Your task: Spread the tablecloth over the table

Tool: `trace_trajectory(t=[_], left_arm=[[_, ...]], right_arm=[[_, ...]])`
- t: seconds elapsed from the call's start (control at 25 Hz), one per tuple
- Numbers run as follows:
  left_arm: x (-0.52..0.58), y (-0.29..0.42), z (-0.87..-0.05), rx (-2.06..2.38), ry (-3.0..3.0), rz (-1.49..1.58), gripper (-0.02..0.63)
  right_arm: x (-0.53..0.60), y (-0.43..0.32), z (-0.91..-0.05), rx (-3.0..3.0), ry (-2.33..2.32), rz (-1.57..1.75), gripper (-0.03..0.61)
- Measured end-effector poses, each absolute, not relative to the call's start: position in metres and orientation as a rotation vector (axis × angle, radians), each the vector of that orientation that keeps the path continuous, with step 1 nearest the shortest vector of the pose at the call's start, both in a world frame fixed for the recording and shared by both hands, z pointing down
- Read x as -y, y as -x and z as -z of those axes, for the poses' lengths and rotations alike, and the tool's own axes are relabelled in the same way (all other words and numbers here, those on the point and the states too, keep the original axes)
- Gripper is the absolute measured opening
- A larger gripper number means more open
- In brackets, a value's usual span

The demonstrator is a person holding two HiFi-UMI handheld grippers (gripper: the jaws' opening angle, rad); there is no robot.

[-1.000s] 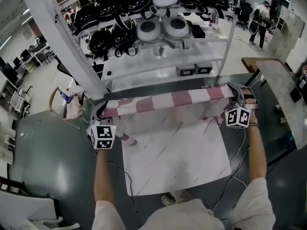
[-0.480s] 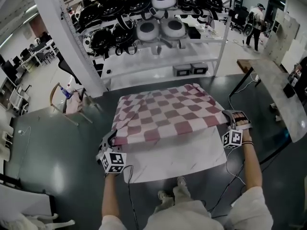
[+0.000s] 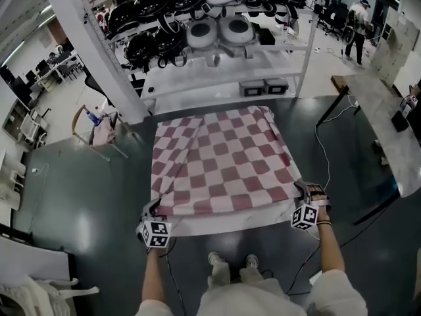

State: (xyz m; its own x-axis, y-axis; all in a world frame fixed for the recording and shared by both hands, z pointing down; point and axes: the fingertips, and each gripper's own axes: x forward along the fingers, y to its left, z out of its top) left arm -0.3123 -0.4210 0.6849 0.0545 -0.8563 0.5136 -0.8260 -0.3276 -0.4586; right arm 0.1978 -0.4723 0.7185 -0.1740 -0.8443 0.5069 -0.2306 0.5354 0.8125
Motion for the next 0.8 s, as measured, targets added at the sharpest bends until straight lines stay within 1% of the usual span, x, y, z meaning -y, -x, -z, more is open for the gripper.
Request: trace_trajectory(t=[0.16, 0.36, 0.68, 0.8], left_arm=[[0.385, 0.294, -0.696, -1.876, 2.218, 1.179, 0.026], [0.356, 0.289, -0.703, -1.937, 2.203, 1.206, 0.026], [0.312, 0.314, -0.73, -2.001, 2.2, 1.231, 0.026], [0.302, 0.338, -0.739, -2.029, 2.203, 1.216, 0.026]], right_arm=[[0.443, -0.216, -0.735, 1.743, -0.916, 0.658, 0.014], [0.409, -0.221, -0.751, 1.781, -0.886, 0.613, 0.014], [0.343, -0.197, -0.778, 1.793, -0.859, 0.545, 0.014], [0.319, -0.172, -0.782, 1.798, -0.86, 0.528, 0.014]])
